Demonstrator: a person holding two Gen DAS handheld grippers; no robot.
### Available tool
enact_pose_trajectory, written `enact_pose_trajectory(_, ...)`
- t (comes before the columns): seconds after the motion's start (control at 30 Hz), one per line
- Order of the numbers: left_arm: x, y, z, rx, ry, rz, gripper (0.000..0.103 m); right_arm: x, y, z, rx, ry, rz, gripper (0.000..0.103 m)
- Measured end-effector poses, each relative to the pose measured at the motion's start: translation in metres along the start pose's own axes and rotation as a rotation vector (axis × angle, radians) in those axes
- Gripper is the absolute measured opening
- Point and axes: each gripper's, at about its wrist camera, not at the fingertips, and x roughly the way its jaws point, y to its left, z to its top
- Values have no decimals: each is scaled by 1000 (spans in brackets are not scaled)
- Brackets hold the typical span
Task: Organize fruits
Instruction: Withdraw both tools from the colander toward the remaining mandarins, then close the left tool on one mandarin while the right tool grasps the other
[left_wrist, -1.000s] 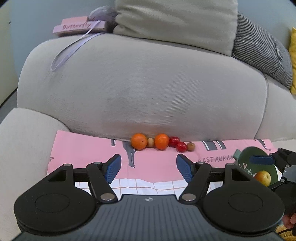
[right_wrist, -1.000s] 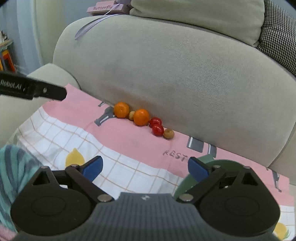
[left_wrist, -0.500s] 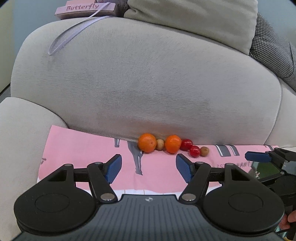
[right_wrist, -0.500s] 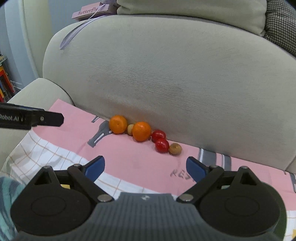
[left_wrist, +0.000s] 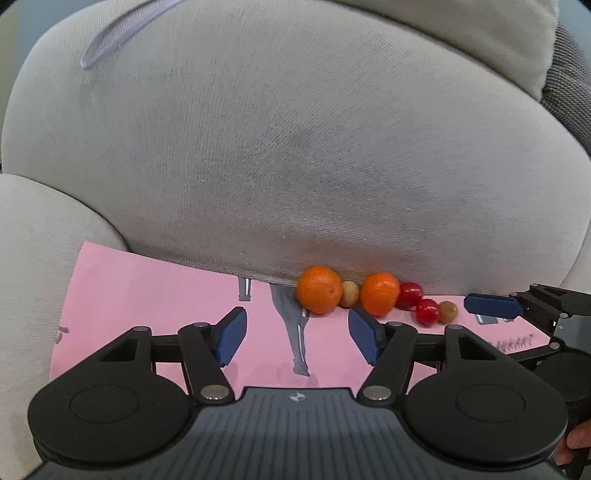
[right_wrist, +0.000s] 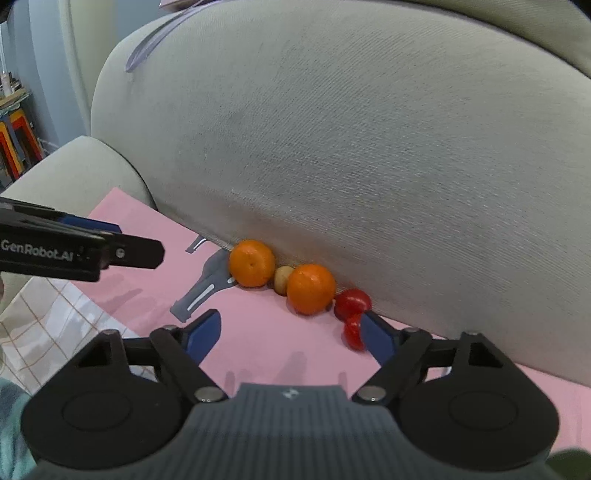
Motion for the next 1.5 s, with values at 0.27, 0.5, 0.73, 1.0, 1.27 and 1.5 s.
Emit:
enact_pose_trajectory(0.27, 30, 1, 7, -15, 8, -62, 72, 36, 2, 8, -55, 9, -16, 63)
enact_pose_trajectory(0.5, 54, 0, 6, -29, 39, -99, 64, 58, 10, 11, -171, -9, -54, 58)
enact_pose_trajectory(0.73, 76, -2, 8, -39, 66, -108, 64, 77, 18, 7, -255, -3, -86, 52)
enact_pose_trajectory(1.0, 104, -12, 8, -26, 96, -99, 64, 93, 19, 0, -289, -2, -120, 50)
enact_pose_trajectory(1.27, 119, -15, 3, -53, 103, -101, 52, 106, 18, -5, -314, -10, -135, 44)
enact_pose_trajectory(1.5, 119, -24, 3, -53, 106, -89, 50, 108, 18, -5, -310, 0, -123, 42)
